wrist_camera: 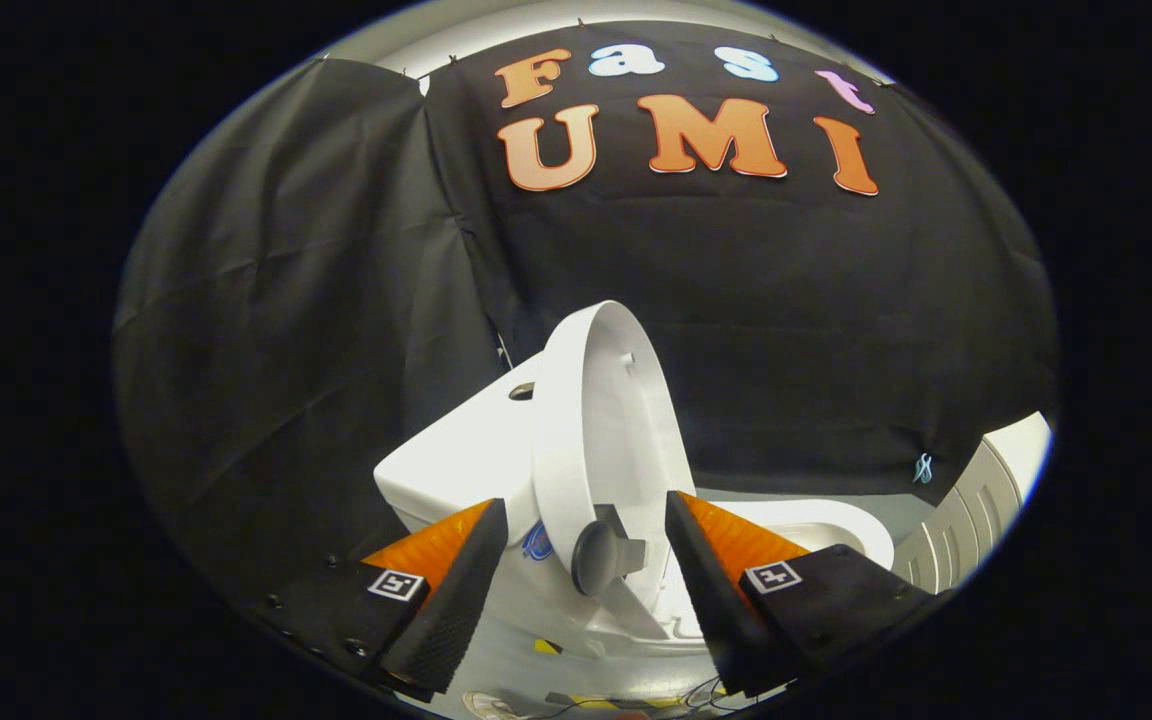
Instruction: Open the toilet lid.
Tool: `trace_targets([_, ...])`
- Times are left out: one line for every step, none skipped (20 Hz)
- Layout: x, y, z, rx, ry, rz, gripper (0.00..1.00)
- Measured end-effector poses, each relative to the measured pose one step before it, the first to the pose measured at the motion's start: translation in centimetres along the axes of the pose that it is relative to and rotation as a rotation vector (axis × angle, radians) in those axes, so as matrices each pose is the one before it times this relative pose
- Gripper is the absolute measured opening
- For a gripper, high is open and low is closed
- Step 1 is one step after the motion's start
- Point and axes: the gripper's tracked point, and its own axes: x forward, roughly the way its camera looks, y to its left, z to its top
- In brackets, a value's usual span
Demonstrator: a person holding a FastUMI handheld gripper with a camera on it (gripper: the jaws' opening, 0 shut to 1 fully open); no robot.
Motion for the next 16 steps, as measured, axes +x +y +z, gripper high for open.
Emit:
trace_targets([-0.210,-0.398,0.433,0.00306,-0.00579,-0.00031,1.00])
trace_targets([-0.269,-0.556,0.393,0.00491,-0.00912,-0.00052,1.00])
trace_targets([-0.322,-0.558,0.547,0.00380,-0.01105,-0.00243,1.00])
trace_targets([-0.231,-0.720,0.878,0.00272,-0.01089,-0.00523,1.00])
trace_targets([-0.408,-1.006,0.514,0.00516,-0.01089,-0.00808,1.00])
trace_targets([-0.381,-1.106,0.517,0.00805,-0.01176,-0.00870,1.00])
trace_targets([-0.407,-1.133,0.853,0.00705,-0.01136,-0.01180,1.00])
trace_targets([-0.360,-1.216,0.749,0.00111,-0.01476,-0.01052,1.00])
trace_targets([-0.358,-1.425,0.784,-0.00414,-0.01545,-0.01452,1.00])
trace_targets([-0.477,-1.527,0.791,-0.00334,-0.01659,-0.01825,1.00])
trace_targets([-0.571,-1.558,0.716,-0.00331,-0.01550,-0.01999,1.00])
trace_targets([-0.433,-1.542,0.692,-0.00169,-0.01370,-0.01786,1.00])
trace_targets([-0.471,-1.400,0.795,-0.00156,-0.01278,-0.01564,1.00])
trace_targets([-0.380,-1.417,0.799,-0.00450,-0.01185,-0.01365,1.00])
trace_targets([-0.492,-1.318,0.718,-0.00516,-0.01077,-0.01390,1.00])
trace_targets([-0.475,-1.316,0.715,-0.00675,-0.01120,-0.01532,1.00])
